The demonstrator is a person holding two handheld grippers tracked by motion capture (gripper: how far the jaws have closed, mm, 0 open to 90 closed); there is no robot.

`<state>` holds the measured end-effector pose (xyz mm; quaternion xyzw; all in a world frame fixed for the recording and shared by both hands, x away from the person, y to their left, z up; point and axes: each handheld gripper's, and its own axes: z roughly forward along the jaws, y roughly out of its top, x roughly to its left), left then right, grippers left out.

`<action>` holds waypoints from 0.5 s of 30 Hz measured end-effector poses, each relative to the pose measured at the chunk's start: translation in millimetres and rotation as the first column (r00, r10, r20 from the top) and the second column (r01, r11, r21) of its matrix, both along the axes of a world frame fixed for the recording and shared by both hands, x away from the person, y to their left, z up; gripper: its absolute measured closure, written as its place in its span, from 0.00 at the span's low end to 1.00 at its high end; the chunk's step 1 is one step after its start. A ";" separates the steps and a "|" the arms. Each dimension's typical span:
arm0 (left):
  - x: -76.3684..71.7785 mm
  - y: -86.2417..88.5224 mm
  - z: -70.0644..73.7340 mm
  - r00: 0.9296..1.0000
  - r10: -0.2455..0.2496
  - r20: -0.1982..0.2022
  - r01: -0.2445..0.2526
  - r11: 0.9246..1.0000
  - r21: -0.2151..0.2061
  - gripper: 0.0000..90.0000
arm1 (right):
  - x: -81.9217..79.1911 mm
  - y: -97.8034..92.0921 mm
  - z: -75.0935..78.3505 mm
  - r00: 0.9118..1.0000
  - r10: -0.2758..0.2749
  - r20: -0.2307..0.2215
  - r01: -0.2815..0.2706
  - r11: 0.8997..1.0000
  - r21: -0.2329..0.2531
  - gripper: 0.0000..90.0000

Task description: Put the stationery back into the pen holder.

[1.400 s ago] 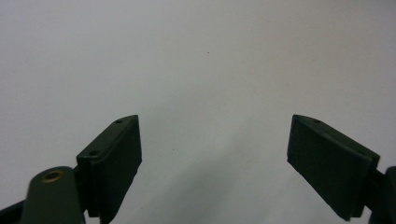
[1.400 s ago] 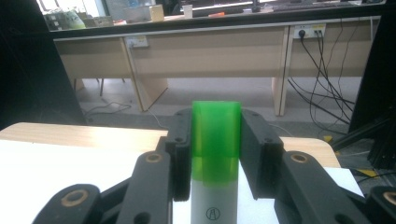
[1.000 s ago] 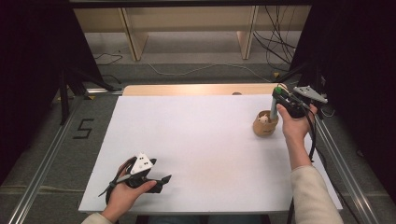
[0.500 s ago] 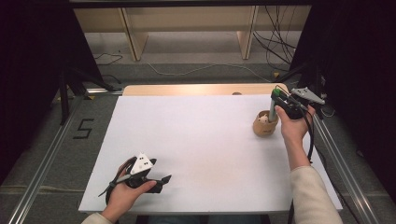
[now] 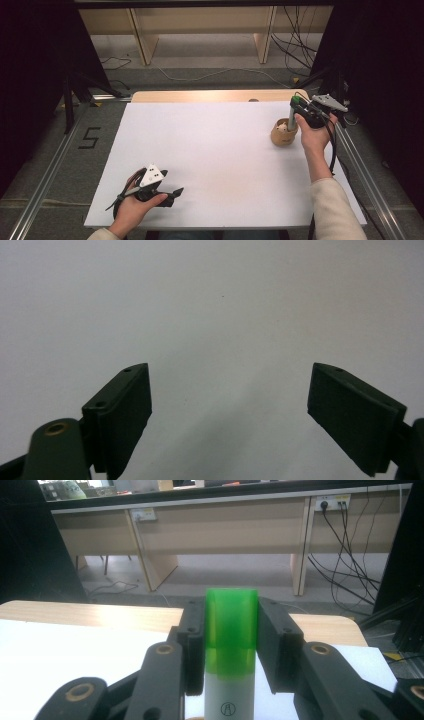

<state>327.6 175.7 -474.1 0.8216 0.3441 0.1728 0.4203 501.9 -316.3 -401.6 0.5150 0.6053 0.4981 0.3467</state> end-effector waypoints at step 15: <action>-0.1 -0.2 0.0 1.000 -0.001 0.001 0.001 1.000 0.000 0.20 | 0.0 1.0 -1.8 1.000 0.007 -0.002 -0.007 1.000 -0.002 0.74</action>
